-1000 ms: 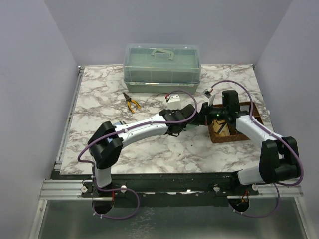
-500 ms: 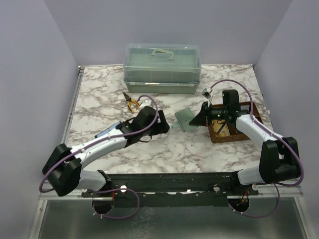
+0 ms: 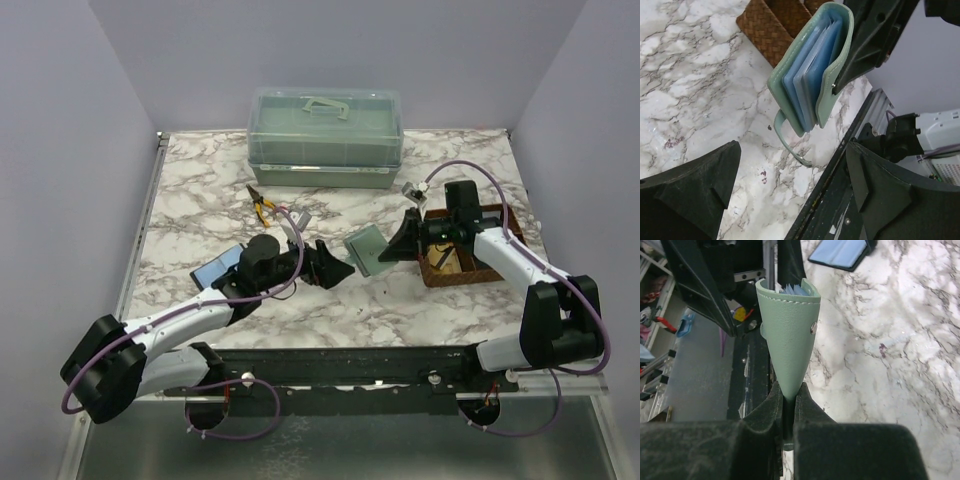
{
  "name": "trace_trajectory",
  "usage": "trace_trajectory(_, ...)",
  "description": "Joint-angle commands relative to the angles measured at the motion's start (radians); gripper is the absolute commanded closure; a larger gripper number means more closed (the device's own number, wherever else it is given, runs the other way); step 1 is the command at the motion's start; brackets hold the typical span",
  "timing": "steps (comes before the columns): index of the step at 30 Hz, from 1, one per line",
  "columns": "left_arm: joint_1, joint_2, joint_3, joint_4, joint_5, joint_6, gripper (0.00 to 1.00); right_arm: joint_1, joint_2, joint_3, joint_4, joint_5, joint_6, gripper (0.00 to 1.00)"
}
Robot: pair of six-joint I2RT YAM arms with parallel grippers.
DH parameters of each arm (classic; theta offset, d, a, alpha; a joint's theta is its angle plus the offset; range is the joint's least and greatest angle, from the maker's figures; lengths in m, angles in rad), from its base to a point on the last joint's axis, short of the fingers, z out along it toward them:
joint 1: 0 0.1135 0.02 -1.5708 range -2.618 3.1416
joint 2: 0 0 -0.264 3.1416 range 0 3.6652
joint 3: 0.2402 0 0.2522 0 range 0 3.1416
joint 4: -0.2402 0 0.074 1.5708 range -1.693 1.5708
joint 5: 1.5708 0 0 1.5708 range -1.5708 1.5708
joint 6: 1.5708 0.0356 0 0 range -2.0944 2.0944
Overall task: Take the credit cards out of the card holder
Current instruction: Open the card holder.
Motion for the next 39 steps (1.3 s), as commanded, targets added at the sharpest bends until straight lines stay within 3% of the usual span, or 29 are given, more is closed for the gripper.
trace_trajectory(1, 0.001, -0.029, -0.049, 0.206, 0.099, 0.105, 0.08, -0.001, -0.019, 0.033, -0.068, -0.163, -0.081, 1.00)
trace_trajectory(4, 0.002, -0.028, -0.051, 0.220, 0.104, 0.105, 0.26, -0.001, -0.021, 0.036, -0.089, -0.211, -0.106, 1.00)
trace_trajectory(13, 0.001, 0.077, -0.063, 0.434, 0.179, -0.008, 0.34, -0.001, -0.017, 0.042, -0.122, -0.263, -0.134, 1.00)
trace_trajectory(17, 0.002, 0.131, -0.037, 0.464, 0.220, -0.021, 0.60, -0.001, -0.017, 0.044, -0.131, -0.268, -0.141, 1.00)
trace_trajectory(22, 0.002, 0.145, -0.023, 0.470, 0.259, -0.025, 0.71, -0.001, -0.017, 0.047, -0.135, -0.269, -0.143, 1.00)
trace_trajectory(24, 0.002, 0.136, -0.029, 0.473, 0.255, -0.028, 0.70, -0.001, -0.016, 0.046, -0.136, -0.269, -0.143, 1.00)
trace_trajectory(27, 0.002, 0.126, -0.033, 0.475, 0.257, -0.033, 0.56, -0.001, -0.014, 0.046, -0.138, -0.271, -0.143, 1.00)
trace_trajectory(39, 0.002, 0.164, -0.022, 0.529, 0.262, -0.062, 0.62, -0.001, -0.006, 0.047, -0.145, -0.281, -0.144, 1.00)
